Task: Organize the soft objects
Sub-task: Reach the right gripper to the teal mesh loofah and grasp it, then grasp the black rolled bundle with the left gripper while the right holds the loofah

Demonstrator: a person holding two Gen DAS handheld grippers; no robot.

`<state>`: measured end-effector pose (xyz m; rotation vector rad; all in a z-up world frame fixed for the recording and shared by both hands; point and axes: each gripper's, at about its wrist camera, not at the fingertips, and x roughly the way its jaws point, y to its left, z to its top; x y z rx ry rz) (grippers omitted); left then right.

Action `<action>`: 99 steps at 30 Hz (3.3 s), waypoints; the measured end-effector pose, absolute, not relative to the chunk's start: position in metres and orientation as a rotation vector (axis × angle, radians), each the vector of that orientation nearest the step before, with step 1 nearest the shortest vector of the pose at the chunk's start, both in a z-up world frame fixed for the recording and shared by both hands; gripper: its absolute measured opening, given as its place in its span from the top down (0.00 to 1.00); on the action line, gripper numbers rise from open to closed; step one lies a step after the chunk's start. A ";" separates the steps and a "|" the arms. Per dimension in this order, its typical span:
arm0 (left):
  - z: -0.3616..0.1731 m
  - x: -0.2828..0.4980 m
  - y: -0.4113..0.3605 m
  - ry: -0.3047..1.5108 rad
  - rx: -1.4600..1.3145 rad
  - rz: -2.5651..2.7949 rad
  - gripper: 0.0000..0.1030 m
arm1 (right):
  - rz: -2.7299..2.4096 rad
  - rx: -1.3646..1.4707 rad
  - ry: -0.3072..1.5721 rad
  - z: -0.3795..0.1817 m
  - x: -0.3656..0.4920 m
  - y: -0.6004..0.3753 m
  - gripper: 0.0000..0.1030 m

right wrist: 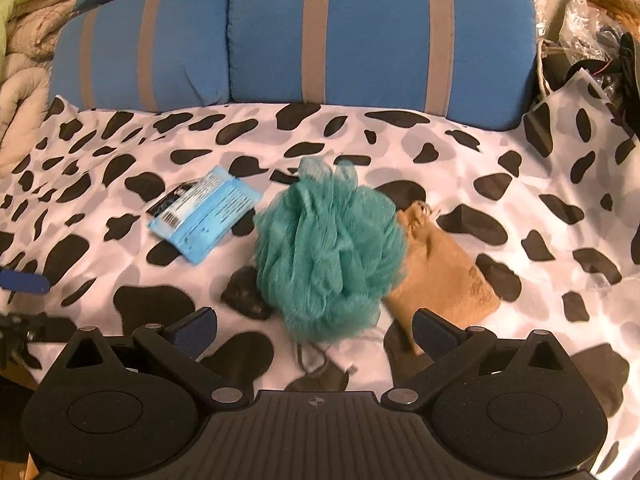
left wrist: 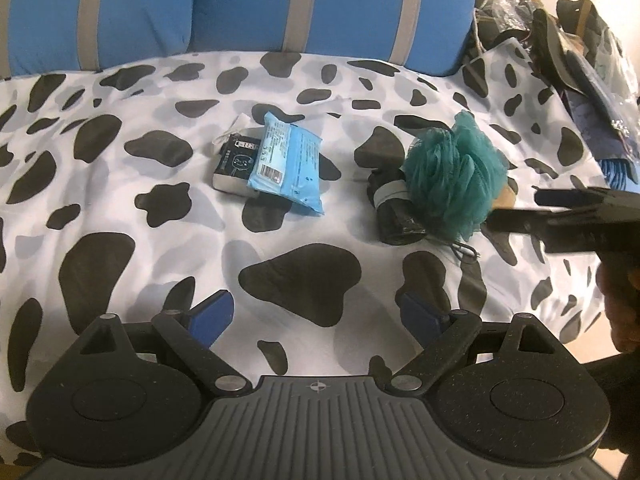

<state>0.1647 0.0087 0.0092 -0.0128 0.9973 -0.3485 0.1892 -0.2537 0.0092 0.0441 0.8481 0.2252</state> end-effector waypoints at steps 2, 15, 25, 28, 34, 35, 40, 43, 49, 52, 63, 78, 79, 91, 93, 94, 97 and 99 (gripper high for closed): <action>0.009 0.167 0.008 1.003 -0.018 -0.356 0.11 | 0.223 0.043 0.842 0.010 0.197 -0.250 0.00; 0.009 0.190 0.014 0.996 -0.027 -0.330 0.11 | 0.163 0.025 0.855 -0.008 0.251 -0.241 0.00; 0.010 0.199 0.011 1.003 -0.036 -0.335 0.11 | 0.186 0.052 0.900 -0.035 0.283 -0.238 0.00; 0.009 0.200 0.010 1.001 -0.039 -0.341 0.11 | 0.180 0.078 0.930 -0.044 0.289 -0.240 0.03; 0.007 0.201 0.008 0.981 -0.029 -0.339 0.11 | 0.165 0.118 0.936 -0.042 0.289 -0.249 0.23; 0.007 0.201 0.008 0.974 -0.028 -0.338 0.11 | 0.169 0.125 0.924 -0.038 0.287 -0.250 0.25; 0.007 0.203 0.010 0.942 -0.045 -0.323 0.11 | 0.165 0.140 0.852 -0.015 0.275 -0.260 0.28; 0.005 0.206 0.010 0.937 -0.041 -0.313 0.11 | 0.164 0.147 0.807 0.003 0.265 -0.267 0.28; 0.000 0.210 0.003 0.919 -0.020 -0.325 0.11 | 0.158 0.156 0.764 0.027 0.247 -0.279 0.27; -0.003 0.212 -0.004 0.927 -0.029 -0.344 0.11 | 0.157 0.145 0.767 0.031 0.239 -0.283 0.27; -0.014 0.222 -0.055 0.932 0.013 -0.421 0.11 | 0.142 0.128 0.871 0.019 0.202 -0.295 0.27; -0.054 0.256 -0.099 1.030 -0.019 -0.409 0.40 | 0.135 0.175 0.898 0.022 0.159 -0.324 0.27; -0.057 0.258 -0.101 1.029 -0.020 -0.411 0.46 | 0.136 0.178 0.897 0.022 0.159 -0.325 0.27; -0.065 0.269 -0.113 1.009 0.023 -0.394 0.59 | 0.156 0.183 0.907 0.021 0.159 -0.325 0.27; -0.065 0.270 -0.110 1.017 0.019 -0.405 0.59 | 0.153 0.182 0.910 0.020 0.160 -0.324 0.27; -0.064 0.269 -0.109 1.018 0.026 -0.407 0.59 | 0.151 0.182 0.911 0.020 0.161 -0.324 0.27; -0.062 0.264 -0.105 1.014 0.045 -0.414 0.59 | 0.151 0.174 0.918 0.018 0.163 -0.322 0.27; -0.060 0.261 -0.101 1.012 0.054 -0.409 0.59 | 0.151 0.170 0.927 0.017 0.163 -0.319 0.27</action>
